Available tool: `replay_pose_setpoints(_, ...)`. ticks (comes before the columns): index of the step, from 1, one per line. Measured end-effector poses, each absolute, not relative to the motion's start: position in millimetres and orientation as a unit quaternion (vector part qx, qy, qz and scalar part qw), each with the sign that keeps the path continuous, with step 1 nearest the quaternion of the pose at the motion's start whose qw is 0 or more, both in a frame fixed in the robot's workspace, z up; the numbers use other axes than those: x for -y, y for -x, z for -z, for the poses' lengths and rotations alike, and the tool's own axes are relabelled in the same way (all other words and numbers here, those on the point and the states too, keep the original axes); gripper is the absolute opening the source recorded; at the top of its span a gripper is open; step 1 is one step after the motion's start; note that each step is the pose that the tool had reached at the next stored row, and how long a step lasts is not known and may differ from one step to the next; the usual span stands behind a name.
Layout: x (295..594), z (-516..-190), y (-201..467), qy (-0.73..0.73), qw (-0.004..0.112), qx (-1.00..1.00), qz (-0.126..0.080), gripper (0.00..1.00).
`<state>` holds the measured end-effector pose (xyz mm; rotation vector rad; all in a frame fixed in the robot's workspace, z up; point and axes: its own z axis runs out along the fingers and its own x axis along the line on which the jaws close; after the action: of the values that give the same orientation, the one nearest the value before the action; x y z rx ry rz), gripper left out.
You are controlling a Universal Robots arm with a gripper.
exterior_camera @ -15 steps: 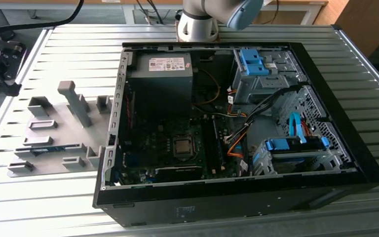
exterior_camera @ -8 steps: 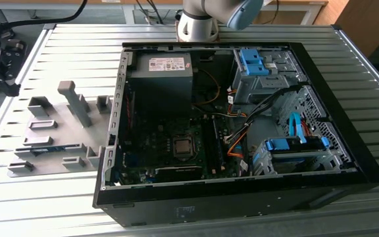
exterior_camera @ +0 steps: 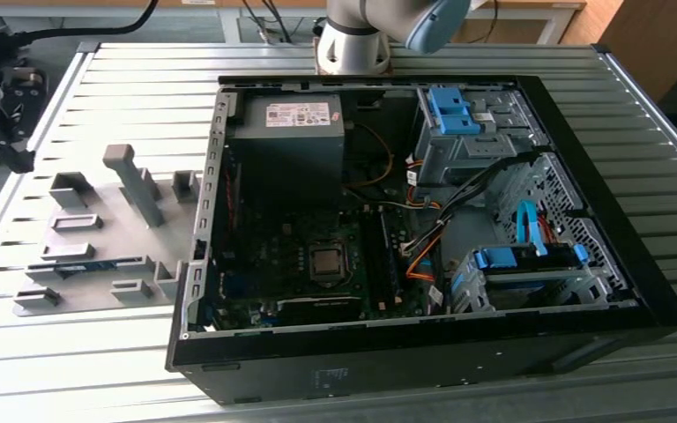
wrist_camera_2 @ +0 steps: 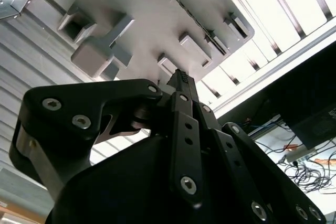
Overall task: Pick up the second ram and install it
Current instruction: 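Pick up the second ram and move it above second insertion slot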
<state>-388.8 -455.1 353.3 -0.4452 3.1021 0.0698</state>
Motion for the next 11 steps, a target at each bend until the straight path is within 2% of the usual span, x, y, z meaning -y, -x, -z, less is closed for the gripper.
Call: replay_pose_setpoints(11,455.1,-352.9,388.8,0.23,0.002,-0.973,-0.023,0.1)
